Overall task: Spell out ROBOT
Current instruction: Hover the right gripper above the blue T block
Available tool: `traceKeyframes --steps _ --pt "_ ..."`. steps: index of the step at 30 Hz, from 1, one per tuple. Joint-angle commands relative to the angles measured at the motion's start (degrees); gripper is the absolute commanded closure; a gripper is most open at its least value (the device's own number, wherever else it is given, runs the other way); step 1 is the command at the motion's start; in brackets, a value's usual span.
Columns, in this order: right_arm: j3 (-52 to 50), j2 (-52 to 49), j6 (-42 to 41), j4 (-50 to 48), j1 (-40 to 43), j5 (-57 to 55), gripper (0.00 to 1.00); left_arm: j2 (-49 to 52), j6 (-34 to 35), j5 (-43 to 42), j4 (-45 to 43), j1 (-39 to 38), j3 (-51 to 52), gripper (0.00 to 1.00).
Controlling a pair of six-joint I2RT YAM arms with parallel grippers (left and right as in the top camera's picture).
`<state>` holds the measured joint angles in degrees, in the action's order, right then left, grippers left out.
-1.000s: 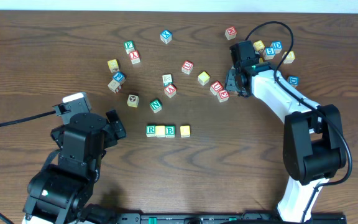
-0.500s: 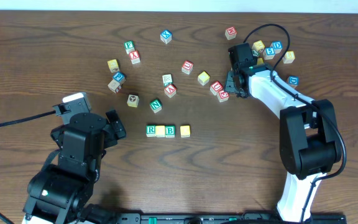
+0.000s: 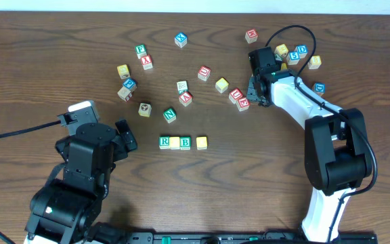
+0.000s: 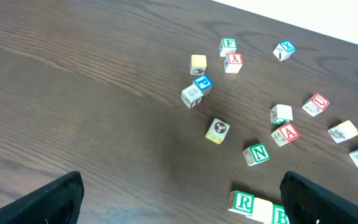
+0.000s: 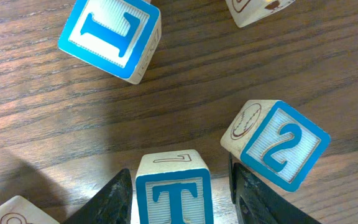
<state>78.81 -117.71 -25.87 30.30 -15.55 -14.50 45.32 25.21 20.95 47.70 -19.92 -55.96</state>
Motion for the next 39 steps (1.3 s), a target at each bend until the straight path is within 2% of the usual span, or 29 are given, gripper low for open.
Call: traceKeyframes --steps 1,39 --pt "0.68 -0.09 0.22 -0.13 -0.2 -1.7 0.55 -0.04 -0.79 0.76 0.04 0.28 -1.31 0.01" --pt "0.11 -1.05 -0.42 -0.66 -0.2 -1.64 0.53 -0.04 -0.79 0.76 0.04 0.28 -1.31 0.01"
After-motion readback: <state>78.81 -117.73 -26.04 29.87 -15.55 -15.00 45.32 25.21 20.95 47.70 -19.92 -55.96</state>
